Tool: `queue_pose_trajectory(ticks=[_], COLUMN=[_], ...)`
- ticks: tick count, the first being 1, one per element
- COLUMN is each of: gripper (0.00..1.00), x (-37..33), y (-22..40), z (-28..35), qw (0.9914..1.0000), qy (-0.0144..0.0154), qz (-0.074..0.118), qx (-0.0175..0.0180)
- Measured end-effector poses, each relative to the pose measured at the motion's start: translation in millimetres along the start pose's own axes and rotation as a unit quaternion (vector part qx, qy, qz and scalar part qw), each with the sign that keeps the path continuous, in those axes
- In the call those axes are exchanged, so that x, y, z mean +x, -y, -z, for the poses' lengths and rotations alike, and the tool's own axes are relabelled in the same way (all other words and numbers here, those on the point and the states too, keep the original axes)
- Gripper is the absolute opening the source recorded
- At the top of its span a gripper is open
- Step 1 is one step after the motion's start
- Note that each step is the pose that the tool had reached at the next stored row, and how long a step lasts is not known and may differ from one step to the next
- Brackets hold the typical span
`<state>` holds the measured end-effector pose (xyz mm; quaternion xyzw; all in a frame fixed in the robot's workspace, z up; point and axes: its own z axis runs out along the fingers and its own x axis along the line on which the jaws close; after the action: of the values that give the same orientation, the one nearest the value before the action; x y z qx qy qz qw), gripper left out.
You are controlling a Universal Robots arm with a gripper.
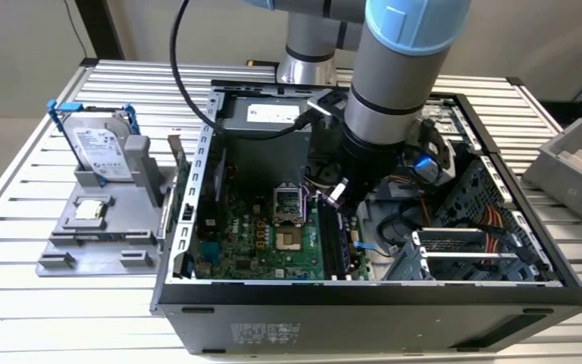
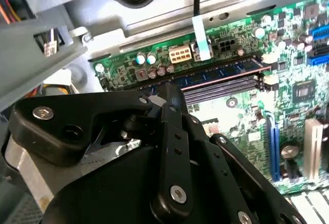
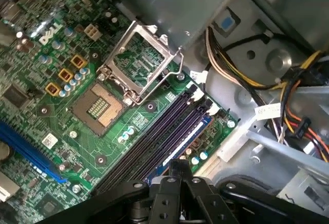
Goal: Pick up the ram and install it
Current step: 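Press down the ram until it locks into place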
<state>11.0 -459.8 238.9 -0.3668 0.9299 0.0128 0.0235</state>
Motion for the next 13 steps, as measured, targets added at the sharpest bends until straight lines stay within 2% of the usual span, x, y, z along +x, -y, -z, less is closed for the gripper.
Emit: queue_pose_trajectory(ticks=[3, 8, 9, 13], gripper=[0.00, 0.00, 0.00, 0.00], x=[0.0, -0.1, -0.1, -0.2], y=[0.0, 0.1, 0.1, 0.2], z=[0.0, 0.0, 0.0, 0.0], qw=[0.99966, 0.99770, 0.99567, 0.99207], qy=[-0.0001, -0.0004, -0.0006, -0.0008], qz=[0.026, 0.068, 0.093, 0.126], qx=[-0.0014, -0.0036, -0.0050, -0.0067])
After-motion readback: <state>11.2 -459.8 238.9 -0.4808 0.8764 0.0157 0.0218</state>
